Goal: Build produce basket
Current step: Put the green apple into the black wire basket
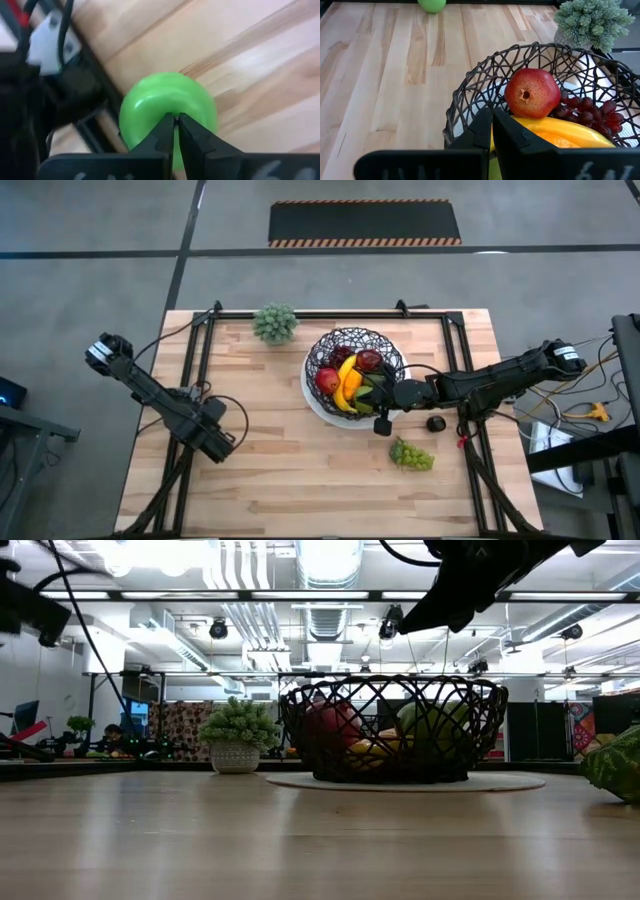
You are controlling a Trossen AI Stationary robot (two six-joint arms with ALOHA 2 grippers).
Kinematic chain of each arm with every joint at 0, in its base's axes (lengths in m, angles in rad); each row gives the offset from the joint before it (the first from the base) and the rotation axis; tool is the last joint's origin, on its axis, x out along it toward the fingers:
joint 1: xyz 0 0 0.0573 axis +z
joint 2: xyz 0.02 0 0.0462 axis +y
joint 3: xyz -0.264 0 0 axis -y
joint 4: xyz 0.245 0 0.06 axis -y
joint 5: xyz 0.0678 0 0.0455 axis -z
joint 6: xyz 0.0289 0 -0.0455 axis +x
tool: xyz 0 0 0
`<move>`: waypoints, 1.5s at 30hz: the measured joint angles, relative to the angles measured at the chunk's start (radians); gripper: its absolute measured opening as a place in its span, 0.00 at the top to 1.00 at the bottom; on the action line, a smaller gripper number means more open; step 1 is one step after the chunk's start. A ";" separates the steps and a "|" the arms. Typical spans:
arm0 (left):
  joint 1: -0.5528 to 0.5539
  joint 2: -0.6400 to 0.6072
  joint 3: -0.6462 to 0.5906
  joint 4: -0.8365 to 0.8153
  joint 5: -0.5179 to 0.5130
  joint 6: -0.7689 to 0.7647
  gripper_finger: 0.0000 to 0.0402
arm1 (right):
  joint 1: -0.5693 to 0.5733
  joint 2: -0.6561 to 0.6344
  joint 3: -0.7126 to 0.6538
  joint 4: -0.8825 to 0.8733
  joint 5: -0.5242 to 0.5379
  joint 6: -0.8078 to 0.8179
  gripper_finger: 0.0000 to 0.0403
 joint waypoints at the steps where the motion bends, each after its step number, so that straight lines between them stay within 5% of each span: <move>1: 0.000 -0.001 0.015 0.002 -0.021 0.019 1.00 | 0.000 0.000 0.000 0.000 0.000 0.000 0.98; 7: 0.000 0.005 0.119 0.019 -0.194 0.240 1.00 | 0.000 0.000 0.000 -0.001 0.000 0.000 0.98; 13: 0.030 0.001 0.223 0.237 -0.436 0.611 1.00 | 0.000 0.000 -0.002 -0.046 0.000 0.006 0.98; 18: 0.129 0.006 0.310 0.421 -0.476 0.934 1.00 | 0.003 0.000 -0.006 -0.057 0.004 0.022 0.98; 28: 0.413 0.076 0.431 0.652 -0.273 1.549 1.00 | 0.057 -0.058 -0.013 -0.112 0.006 0.042 0.98; 38: 0.690 0.298 0.627 0.651 -0.004 1.873 1.00 | 0.094 -0.184 -0.089 -0.128 0.006 0.131 0.98; 45: 0.803 0.470 0.823 0.600 0.006 2.028 1.00 | 0.093 -0.213 -0.138 -0.114 0.007 0.175 0.98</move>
